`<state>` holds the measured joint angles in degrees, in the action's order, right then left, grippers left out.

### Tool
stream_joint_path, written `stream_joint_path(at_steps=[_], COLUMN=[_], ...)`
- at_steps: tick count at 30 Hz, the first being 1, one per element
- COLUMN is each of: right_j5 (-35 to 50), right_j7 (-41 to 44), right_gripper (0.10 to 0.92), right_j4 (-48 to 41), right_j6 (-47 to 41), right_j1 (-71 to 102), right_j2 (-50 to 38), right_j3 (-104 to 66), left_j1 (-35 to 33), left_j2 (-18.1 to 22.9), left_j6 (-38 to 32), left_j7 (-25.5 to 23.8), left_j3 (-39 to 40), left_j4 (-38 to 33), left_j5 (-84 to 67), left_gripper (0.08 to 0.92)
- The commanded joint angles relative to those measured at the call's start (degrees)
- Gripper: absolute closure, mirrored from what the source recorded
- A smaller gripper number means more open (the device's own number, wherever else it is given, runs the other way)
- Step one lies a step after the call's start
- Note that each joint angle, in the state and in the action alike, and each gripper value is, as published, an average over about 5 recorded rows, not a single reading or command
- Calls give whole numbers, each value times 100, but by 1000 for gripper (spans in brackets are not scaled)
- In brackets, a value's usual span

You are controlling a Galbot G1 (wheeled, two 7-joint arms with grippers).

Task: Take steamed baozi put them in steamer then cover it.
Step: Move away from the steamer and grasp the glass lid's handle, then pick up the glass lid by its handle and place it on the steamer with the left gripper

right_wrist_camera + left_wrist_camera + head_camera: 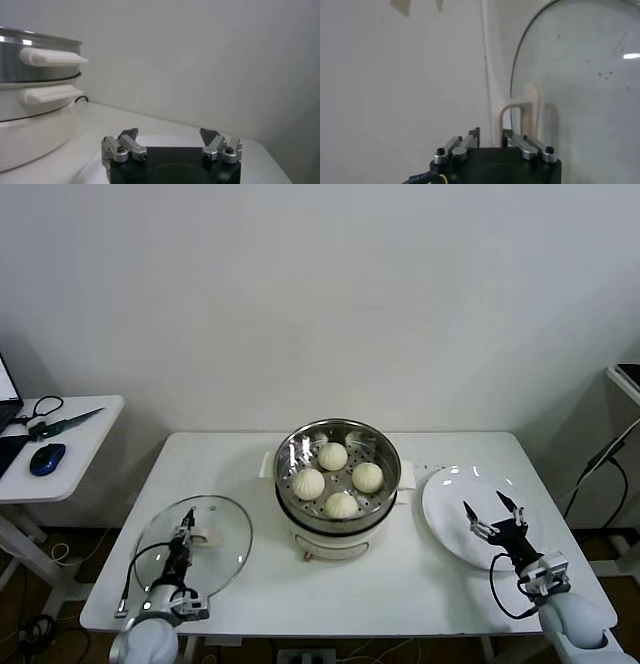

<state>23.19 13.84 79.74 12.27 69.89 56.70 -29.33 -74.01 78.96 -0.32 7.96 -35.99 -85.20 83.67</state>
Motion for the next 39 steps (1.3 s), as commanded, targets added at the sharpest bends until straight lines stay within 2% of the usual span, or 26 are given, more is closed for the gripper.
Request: stream_joint_path(at_steps=[1,7,14,20,24,28,31,35,39], right_j5=[-73,-77,-91,-153,-230,-292,-330,-377,-428], right_j7=[21,33,34,26,9,-2,-10,-26,-37], right_gripper=[203,203,203,203,203,203,203,203,203], right_j4=[-42,-90,-159,-240,-278,-359,-405,-458,-515], right_j6=[27,44,56,64,54,49,30,1,-12], right_j1=[-4,-62,-170,-293,-366,-467,-557,-680,-768], right_j2=[-14,-60,-83,-90,-105,-101,-115,-103,-58], right_j3=[13,12,51,101,148,207,263,334,380], left_j1=[-32,-222,-786,-1349,-1427,-1161,-754,50,865], left_j2=[-53,-149,-413,-870,-1245,-1622,-1917,-2208,-2161], left_j6=[-11,50,511,1609,2332,2907,3342,3897,4249], left_j7=[-37,-32,-96,-310,-359,-522,-851,-1466,-2272], left_j3=[-5,-21,-43,30,158,579,1072,1941,2882], left_j4=[-169,-617,-1769,-3041,-3532,-3781,-3954,-4031,-3926], left_j5=[-204,-489,-838,-798,-719,-689,-675,-527,-114], left_gripper=[684,836,850,850,850,850,850,850,850])
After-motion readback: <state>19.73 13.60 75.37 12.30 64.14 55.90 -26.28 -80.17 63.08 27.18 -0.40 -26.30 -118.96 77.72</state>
